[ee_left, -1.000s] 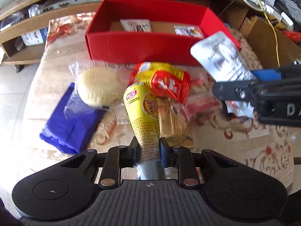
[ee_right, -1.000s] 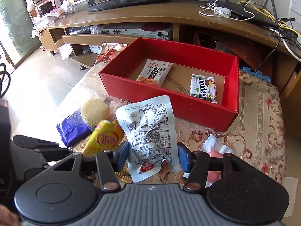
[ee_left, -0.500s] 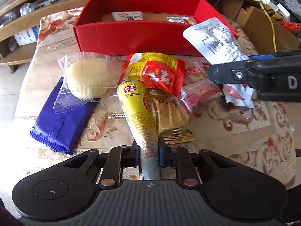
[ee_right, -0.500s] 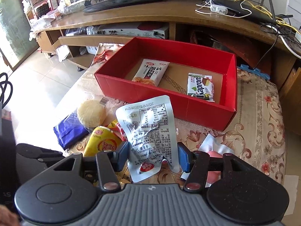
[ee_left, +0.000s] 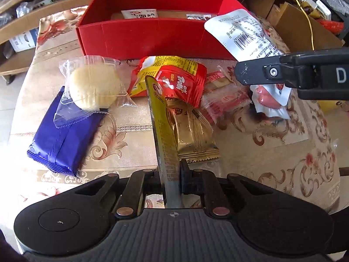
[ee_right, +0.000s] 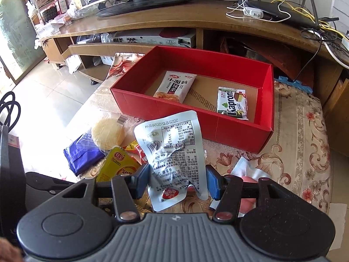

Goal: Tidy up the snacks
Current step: 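Lift the yellow tube and white pouch and carry them over the box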

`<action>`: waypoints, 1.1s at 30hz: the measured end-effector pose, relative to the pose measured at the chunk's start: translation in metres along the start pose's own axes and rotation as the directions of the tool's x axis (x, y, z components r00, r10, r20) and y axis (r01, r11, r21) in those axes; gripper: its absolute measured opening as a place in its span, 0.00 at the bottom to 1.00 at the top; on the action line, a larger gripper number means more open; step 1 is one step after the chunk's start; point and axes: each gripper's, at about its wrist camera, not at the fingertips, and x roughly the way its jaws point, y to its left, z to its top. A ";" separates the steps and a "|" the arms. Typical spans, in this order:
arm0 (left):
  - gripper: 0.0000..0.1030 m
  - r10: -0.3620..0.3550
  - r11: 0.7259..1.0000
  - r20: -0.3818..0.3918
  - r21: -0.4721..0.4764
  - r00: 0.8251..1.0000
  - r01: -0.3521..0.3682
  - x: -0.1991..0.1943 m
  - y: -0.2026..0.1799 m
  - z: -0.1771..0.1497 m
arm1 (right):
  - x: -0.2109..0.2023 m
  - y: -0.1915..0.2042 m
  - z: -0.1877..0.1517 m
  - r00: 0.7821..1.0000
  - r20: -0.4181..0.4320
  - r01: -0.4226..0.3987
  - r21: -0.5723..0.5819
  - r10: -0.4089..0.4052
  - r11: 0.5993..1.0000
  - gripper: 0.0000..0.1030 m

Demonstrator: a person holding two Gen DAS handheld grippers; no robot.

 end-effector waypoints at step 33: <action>0.16 -0.003 0.998 0.196 -0.054 0.981 0.014 -0.042 0.013 0.069 | 0.008 -0.006 0.032 0.997 0.039 0.064 0.032 -0.065 0.997 0.50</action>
